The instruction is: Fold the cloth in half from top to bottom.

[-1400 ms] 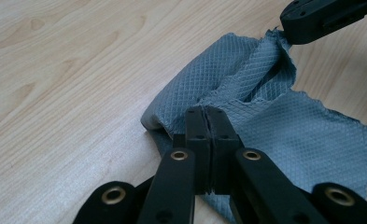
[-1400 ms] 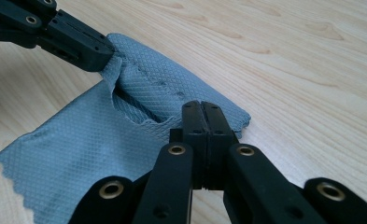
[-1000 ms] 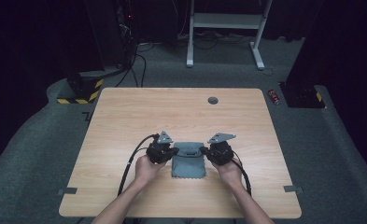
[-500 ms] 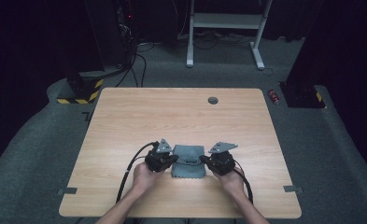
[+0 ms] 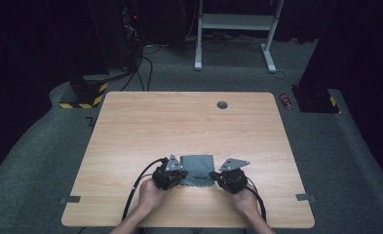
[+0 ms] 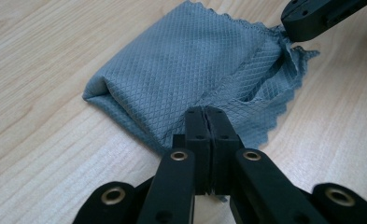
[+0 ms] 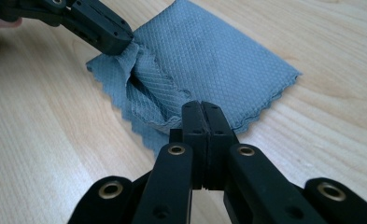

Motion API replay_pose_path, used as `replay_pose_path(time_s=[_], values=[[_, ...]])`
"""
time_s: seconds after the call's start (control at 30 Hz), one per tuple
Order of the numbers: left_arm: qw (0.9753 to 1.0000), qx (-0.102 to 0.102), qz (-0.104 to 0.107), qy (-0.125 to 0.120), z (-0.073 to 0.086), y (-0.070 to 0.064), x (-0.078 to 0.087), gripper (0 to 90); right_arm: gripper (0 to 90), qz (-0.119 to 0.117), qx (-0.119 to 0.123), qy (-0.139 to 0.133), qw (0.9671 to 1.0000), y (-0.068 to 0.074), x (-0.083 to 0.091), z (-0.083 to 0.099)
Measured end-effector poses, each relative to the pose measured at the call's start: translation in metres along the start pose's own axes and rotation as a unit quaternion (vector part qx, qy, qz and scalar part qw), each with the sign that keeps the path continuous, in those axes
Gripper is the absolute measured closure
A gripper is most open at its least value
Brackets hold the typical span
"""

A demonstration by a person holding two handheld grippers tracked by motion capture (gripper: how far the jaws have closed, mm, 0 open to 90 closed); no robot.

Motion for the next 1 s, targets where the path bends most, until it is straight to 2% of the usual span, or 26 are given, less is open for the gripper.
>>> replay_pose_path(time_s=[0.13, 0.3, 0.37, 0.47, 0.5, 0.53, 0.67, 0.7, 0.77, 0.83, 0.87, 0.9, 1.0], values=[[0.9999, -0.013, -0.005, 0.006, 0.001, -0.005, 0.0, 88.7, 89.6, -0.001, 0.003, 0.002, 1.0, 0.002, 0.002, 0.004], [0.9999, -0.007, 0.003, 0.012, 0.006, -0.008, -0.002, 86.9, 88.4, -0.002, 0.004, 0.007, 1.0, 0.002, -0.001, 0.008], [0.9998, -0.006, 0.015, 0.006, 0.007, -0.01, 0.0, 81.4, 79.8, -0.005, -0.007, 0.018, 0.9998, 0.001, -0.001, 0.012], [0.9998, 0.0, 0.02, -0.003, 0.006, -0.011, 0.005, 73.8, 75.8, -0.012, -0.018, 0.015, 0.9997, 0.0, 0.002, 0.013], [0.9998, 0.002, 0.019, -0.007, 0.004, -0.01, 0.008, 73.8, 75.2, -0.015, -0.023, 0.009, 0.9996, -0.001, 0.005, 0.012], [0.9999, 0.001, 0.013, -0.008, 0.001, -0.009, 0.011, 67.9, 75.2, -0.023, -0.036, -0.008, 0.9991, -0.002, 0.013, 0.008], [0.9998, 0.002, 0.009, -0.017, -0.007, -0.005, 0.015, 64.4, 76.3, -0.022, -0.035, -0.021, 0.9989, -0.001, 0.017, 0.001], [0.9997, 0.01, 0.004, -0.021, -0.012, 0.001, 0.015, 63.4, 77.2, -0.017, -0.037, -0.019, 0.999, -0.001, 0.016, -0.003], [0.9997, 0.012, 0.0, -0.021, -0.014, 0.004, 0.013, 63.4, 77.4, -0.014, -0.038, -0.019, 0.999, -0.001, 0.014, -0.005], [0.9996, 0.02, -0.002, -0.019, -0.016, 0.009, 0.008, 62.9, 77.3, -0.002, -0.044, -0.009, 0.999, -0.002, 0.004, -0.009], [0.9998, 0.02, -0.007, -0.007, -0.016, 0.01, 0.002, 62.5, 77.1, 0.001, -0.046, -0.006, 0.9989, -0.002, 0.0, -0.01], [0.9998, 0.02, -0.007, -0.007, -0.016, 0.01, 0.002, 62.0, 77.1, 0.001, -0.046, -0.006, 0.9989, -0.002, 0.0, -0.01], [0.9998, 0.011, -0.006, 0.013, -0.011, 0.005, -0.006, 60.5, 75.2, 0.008, -0.039, 0.008, 0.9992, 0.0, -0.009, -0.007]])
Point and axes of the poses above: each handheld gripper's, and its own axes: x roughly backward along the jaws, z roughly out of its underside, y roughly to its left, the point moved 5 cm from there along -x, roughly forward along the jaws, and after that the axes turned 14 degrees about -x, right-handed, at the moved point
